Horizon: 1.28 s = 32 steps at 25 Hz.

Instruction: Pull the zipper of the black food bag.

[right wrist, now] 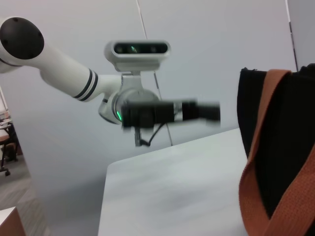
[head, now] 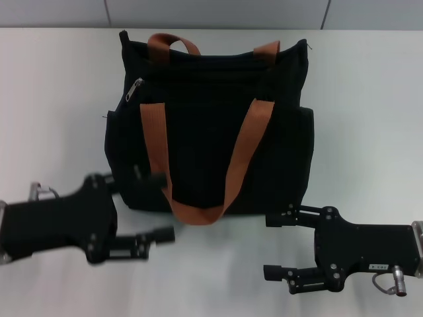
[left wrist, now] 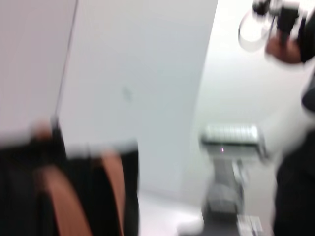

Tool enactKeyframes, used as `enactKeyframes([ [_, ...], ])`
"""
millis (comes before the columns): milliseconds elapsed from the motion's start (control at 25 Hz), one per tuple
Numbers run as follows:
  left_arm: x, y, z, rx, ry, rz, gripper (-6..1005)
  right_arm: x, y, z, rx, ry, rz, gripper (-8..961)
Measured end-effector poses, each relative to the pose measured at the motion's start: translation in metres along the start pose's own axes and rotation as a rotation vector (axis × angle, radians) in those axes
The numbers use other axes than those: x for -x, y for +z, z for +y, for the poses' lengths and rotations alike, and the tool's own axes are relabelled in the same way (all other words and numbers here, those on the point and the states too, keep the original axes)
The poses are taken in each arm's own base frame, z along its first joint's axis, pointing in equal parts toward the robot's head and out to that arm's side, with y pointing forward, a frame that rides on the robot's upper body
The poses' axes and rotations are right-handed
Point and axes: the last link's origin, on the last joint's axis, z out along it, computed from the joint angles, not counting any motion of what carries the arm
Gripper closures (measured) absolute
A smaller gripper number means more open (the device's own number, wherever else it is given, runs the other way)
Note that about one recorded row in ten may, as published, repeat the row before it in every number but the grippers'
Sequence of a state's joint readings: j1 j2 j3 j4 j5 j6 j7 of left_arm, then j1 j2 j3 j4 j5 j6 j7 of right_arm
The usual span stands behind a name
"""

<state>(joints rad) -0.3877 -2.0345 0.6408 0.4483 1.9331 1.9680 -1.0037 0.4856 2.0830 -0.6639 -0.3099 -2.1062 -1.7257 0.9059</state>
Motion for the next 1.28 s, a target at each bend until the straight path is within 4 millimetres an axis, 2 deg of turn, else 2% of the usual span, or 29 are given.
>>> enactKeyframes([
  [200,-0.024,-0.006,-0.012,-0.158,0.130,0.209,164,-0.002,-0.002,-0.001,-0.023,0.005,-0.001,121],
  [280,-0.035,-0.017,-0.020,-0.264,0.174,0.303,164,-0.003,-0.002,-0.002,-0.034,0.007,0.006,121],
  [400,-0.043,-0.032,-0.032,-0.378,0.201,0.332,164,-0.003,-0.002,-0.003,-0.037,0.008,0.006,121],
  [560,-0.043,-0.051,-0.066,-0.493,0.208,0.140,164,-0.003,-0.003,-0.003,-0.044,0.010,0.002,121],
  [640,-0.042,-0.053,-0.070,-0.503,0.207,0.105,164,-0.003,-0.003,-0.003,-0.047,0.011,0.001,121],
  [680,-0.039,-0.058,-0.081,-0.507,0.206,-0.014,164,-0.003,-0.004,-0.003,-0.049,0.012,-0.001,121],
  [720,-0.039,-0.058,-0.081,-0.507,0.206,-0.014,164,-0.003,-0.004,-0.003,-0.053,0.013,-0.003,121],
  [840,-0.030,-0.049,-0.089,-0.446,0.209,-0.167,165,-0.004,-0.005,-0.003,-0.063,0.018,-0.007,121],
  [1040,-0.024,-0.038,-0.093,-0.416,0.212,-0.226,166,-0.005,-0.008,-0.003,-0.075,0.024,-0.011,122],
  [1160,-0.015,-0.024,-0.101,-0.453,0.257,-0.263,166,-0.005,-0.008,-0.003,-0.076,0.024,-0.011,122],
  [1280,-0.012,-0.020,-0.105,-0.487,0.291,-0.272,166,-0.005,-0.008,-0.003,-0.075,0.026,-0.011,122],
])
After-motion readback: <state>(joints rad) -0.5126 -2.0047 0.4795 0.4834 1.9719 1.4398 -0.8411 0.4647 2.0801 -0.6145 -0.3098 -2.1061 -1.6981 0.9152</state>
